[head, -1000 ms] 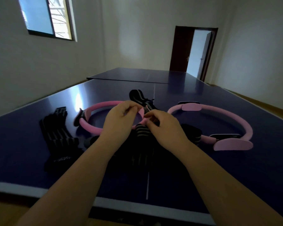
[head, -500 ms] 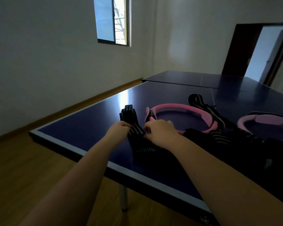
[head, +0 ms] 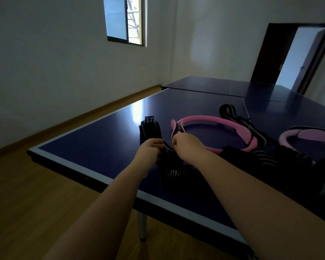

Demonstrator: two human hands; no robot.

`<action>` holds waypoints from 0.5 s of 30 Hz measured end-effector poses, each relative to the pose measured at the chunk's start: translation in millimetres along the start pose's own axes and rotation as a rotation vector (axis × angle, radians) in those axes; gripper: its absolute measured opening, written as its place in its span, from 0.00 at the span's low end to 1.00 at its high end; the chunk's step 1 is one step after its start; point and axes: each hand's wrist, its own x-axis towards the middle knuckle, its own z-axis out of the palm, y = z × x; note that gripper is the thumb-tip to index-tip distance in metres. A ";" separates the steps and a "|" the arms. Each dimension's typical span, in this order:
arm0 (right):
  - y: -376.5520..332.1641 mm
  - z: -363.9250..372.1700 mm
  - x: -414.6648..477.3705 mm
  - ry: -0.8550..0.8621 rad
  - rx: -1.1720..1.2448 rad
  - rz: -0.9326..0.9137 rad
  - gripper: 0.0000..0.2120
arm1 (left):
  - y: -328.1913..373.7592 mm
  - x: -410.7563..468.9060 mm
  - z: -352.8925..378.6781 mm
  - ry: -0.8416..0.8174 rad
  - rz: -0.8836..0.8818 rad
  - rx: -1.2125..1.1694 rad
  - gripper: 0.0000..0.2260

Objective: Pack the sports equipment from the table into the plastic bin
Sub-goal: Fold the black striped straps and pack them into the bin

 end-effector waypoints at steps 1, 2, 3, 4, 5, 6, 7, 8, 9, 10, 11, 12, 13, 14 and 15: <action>0.7 1.1 1.6 -0.037 0.024 0.024 0.14 | -0.3 -0.6 -0.4 -0.032 0.017 0.035 0.21; 1.3 1.7 1.5 -0.068 0.054 0.039 0.16 | -0.9 -0.1 -0.9 -0.064 0.037 0.052 0.22; 2.9 3.0 1.2 -0.091 0.093 0.045 0.17 | -1.1 -0.4 -0.8 -0.096 0.060 0.069 0.22; 4.5 4.0 -0.4 -0.103 0.151 0.046 0.18 | -0.7 -1.4 0.8 -0.128 0.075 0.086 0.21; 6.8 5.9 -1.4 -0.106 0.232 0.051 0.18 | -1.2 -1.9 3.1 -0.154 0.088 0.123 0.20; 8.1 6.8 -2.8 -0.102 0.318 0.058 0.17 | -2.2 -1.9 5.8 -0.165 0.104 0.178 0.19; 9.6 7.9 -3.2 -0.102 0.399 0.072 0.15 | -4.0 -0.6 9.6 -0.152 0.122 0.235 0.19; 9.8 7.9 -4.5 -0.105 0.458 0.079 0.14 | -6.1 0.9 13.0 -0.120 0.141 0.270 0.18; 9.9 8.1 -4.0 -0.110 0.493 0.080 0.15 | -7.3 2.4 15.4 -0.071 0.158 0.266 0.17; 9.6 8.3 -3.7 -0.116 0.507 0.076 0.17 | -6.7 2.8 16.8 -0.016 0.169 0.232 0.17; 9.8 9.4 -2.6 -0.109 0.511 0.077 0.20 | -4.6 3.7 17.1 0.044 0.181 0.184 0.16; 9.5 9.0 -2.1 -0.095 0.511 0.082 0.23 | -1.0 5.2 15.6 0.100 0.199 0.140 0.16; 10.4 10.1 0.1 -0.078 0.523 0.093 0.24 | 3.5 6.4 14.3 0.135 0.221 0.092 0.15; 10.4 11.2 1.8 -0.058 0.538 0.096 0.24 | 9.4 6.3 12.9 0.150 0.248 0.040 0.15; 9.1 11.7 3.2 -0.043 0.590 0.102 0.23 | 14.8 5.7 12.1 0.154 0.277 -0.005 0.14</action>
